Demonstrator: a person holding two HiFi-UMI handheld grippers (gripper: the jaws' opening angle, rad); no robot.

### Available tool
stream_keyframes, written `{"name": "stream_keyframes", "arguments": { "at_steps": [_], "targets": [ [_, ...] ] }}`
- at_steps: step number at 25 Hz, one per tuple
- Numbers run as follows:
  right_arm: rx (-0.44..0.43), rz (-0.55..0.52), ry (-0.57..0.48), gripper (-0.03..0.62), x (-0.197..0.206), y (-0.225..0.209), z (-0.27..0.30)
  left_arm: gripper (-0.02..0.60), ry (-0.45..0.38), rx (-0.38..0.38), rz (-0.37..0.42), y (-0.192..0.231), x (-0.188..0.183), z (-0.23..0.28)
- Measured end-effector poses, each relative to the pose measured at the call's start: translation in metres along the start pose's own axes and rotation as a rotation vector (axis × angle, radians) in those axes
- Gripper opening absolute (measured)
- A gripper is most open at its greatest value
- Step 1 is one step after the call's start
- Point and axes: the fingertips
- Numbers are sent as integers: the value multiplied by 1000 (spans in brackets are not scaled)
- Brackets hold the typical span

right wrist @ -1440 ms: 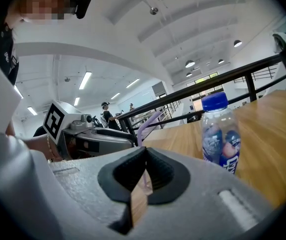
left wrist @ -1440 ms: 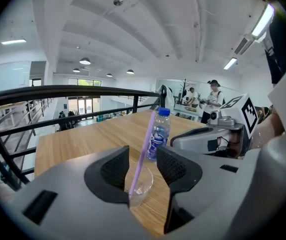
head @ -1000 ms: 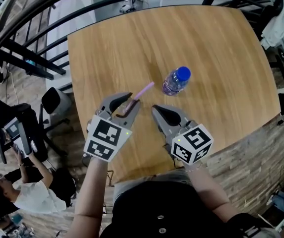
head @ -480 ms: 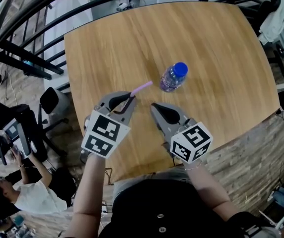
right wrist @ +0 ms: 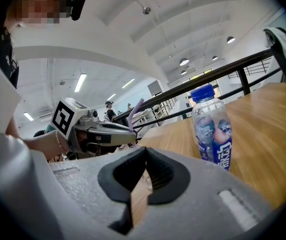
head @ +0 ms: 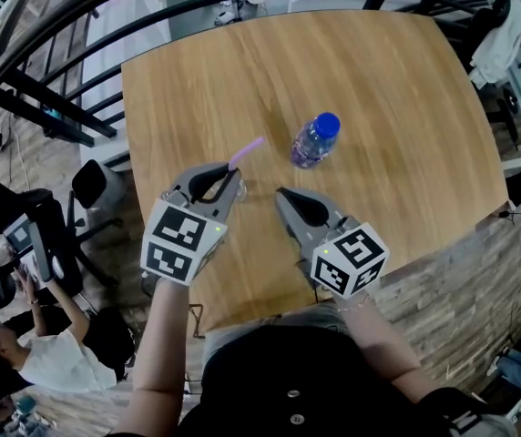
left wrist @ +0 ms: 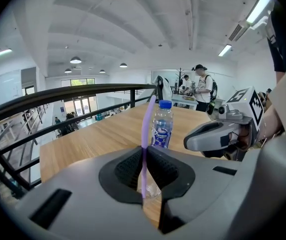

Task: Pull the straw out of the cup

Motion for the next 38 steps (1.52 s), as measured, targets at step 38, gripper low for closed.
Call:
{"name": "stream_keyframes", "arguments": {
  "at_steps": [38],
  "targets": [
    [-83, -116, -80, -2, -33, 64, -37, 40, -580, -238, -67, -4, -77, -146]
  ]
}}
Point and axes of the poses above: the fingertips, and each gripper's own axes: z forward along the fingers, y to its left, x out of its underside, and after that the axes turned 5 degrees about x, right-handed
